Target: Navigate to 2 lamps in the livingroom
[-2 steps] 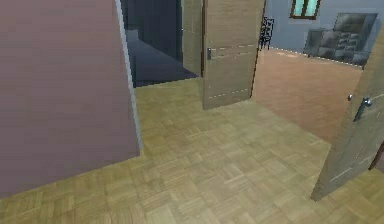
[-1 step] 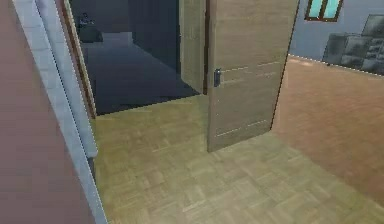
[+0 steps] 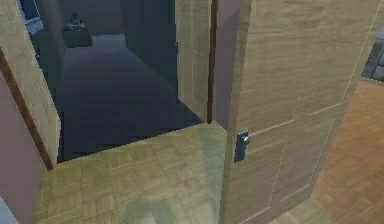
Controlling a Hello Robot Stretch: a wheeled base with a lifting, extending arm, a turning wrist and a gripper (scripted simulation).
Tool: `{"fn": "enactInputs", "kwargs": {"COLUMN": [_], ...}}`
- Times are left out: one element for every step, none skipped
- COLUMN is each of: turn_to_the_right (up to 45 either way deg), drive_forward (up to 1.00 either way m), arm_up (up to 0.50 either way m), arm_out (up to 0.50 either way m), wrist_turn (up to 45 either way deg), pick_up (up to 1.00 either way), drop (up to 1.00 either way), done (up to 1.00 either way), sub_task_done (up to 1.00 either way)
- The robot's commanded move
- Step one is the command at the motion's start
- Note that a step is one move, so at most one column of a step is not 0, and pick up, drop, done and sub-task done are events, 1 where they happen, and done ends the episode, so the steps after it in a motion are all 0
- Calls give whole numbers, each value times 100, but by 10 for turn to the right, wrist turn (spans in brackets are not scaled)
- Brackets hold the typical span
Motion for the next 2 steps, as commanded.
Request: {"fn": "enactInputs", "kwargs": {"turn_to_the_right": [60, 0], "drive_forward": [0, 20], "arm_up": [0, 0], "arm_out": [0, 0], "wrist_turn": [0, 0], "pick_up": [0, 0], "drop": [0, 0], "done": [0, 0], "sub_task_done": [0, 0]}}
